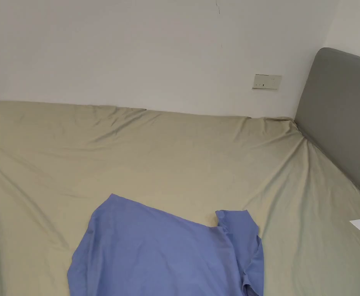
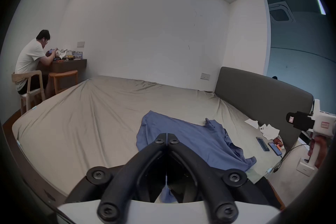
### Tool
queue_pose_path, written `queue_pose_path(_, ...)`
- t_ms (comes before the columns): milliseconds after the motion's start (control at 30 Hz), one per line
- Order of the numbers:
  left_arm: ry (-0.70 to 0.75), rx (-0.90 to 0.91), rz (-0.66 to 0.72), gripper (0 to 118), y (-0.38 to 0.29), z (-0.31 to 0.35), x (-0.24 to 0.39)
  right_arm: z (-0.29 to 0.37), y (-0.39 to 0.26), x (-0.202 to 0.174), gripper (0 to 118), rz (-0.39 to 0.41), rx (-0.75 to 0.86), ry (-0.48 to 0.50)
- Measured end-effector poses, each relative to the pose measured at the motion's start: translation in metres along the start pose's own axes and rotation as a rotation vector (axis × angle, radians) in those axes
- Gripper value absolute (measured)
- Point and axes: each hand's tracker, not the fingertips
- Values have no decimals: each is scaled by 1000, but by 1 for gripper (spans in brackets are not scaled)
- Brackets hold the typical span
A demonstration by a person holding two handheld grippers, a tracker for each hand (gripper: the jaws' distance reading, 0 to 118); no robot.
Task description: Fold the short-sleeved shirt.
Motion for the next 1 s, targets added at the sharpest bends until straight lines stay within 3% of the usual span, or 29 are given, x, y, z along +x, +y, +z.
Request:
queue_pose_path(133,20,-52,19,0,-10,-1,-4,-6,-4,-4,0,57,-52,-52)
queue_pose_path(367,-35,-110,44,0,12,-62,-26,-36,-6,10,0,-21,-103,-24)
queue_pose_path(567,-123,-284,119,0,53,-253,-62,-69,-23,8,0,-59,-189,18)
queue_pose_path(767,-12,-455,51,3,49,-466,-66,-102,-38,10,0,-103,-268,47)
queue_pose_path(800,-43,-484,105,15,46,-497,-69,-107,-39,10,0,-112,-284,51)
queue_pose_path(867,59,-490,62,80,42,-543,-67,-116,-43,12,0,-127,-304,57)
queue_pose_path(900,66,-513,48,101,40,-565,-66,-120,-44,13,0,-128,-311,51)
queue_pose_path(933,51,-520,34,114,36,-585,-67,-124,-45,12,0,-128,-320,48)
queue_pose_path(1000,102,-515,-30,110,28,-613,-64,-130,-47,13,0,-131,-336,37)
